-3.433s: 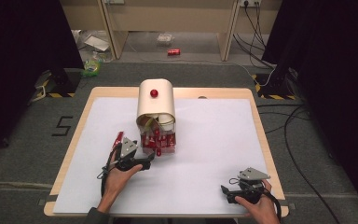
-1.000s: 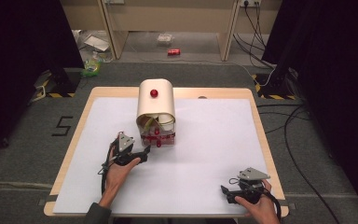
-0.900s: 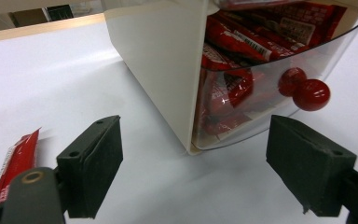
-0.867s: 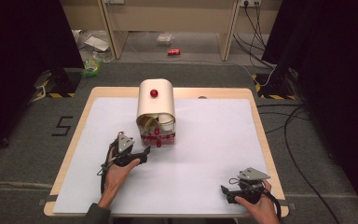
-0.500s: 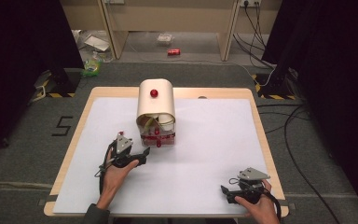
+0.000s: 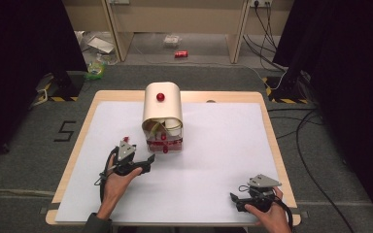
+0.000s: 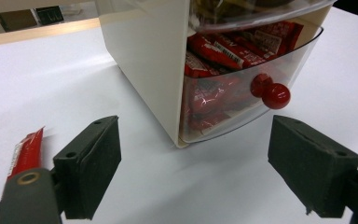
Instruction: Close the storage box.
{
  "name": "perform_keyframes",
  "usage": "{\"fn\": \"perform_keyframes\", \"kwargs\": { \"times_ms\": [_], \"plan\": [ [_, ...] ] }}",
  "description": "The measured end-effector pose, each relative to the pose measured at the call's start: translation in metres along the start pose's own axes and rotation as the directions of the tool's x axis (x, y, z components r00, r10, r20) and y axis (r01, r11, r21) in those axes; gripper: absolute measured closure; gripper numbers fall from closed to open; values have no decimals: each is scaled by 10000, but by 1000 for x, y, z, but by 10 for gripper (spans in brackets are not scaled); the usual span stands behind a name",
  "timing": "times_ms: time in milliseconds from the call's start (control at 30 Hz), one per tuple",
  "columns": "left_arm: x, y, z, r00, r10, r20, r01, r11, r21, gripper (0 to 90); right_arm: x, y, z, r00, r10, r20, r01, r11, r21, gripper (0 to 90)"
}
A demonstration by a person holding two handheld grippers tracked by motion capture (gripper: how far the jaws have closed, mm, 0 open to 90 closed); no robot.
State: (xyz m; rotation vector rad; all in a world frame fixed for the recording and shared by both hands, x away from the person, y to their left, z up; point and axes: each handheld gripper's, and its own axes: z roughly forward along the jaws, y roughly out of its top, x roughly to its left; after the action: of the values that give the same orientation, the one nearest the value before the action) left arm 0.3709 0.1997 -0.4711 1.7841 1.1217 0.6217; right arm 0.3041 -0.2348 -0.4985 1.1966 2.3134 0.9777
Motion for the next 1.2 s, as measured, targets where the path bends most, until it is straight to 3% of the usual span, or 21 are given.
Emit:
{"fn": "perform_keyframes", "kwargs": {
  "times_ms": [767,1200],
  "plan": [
    [0,-12,-17,9994,24,344,-27,10000,91,162,0,0,0,10000,3,1,-3,10000,-2,64],
    [-10,-24,-24,9980,241,581,-251,9996,163,162,0,0,0,10000,7,14,-7,10000,-25,64]
  ]
}}
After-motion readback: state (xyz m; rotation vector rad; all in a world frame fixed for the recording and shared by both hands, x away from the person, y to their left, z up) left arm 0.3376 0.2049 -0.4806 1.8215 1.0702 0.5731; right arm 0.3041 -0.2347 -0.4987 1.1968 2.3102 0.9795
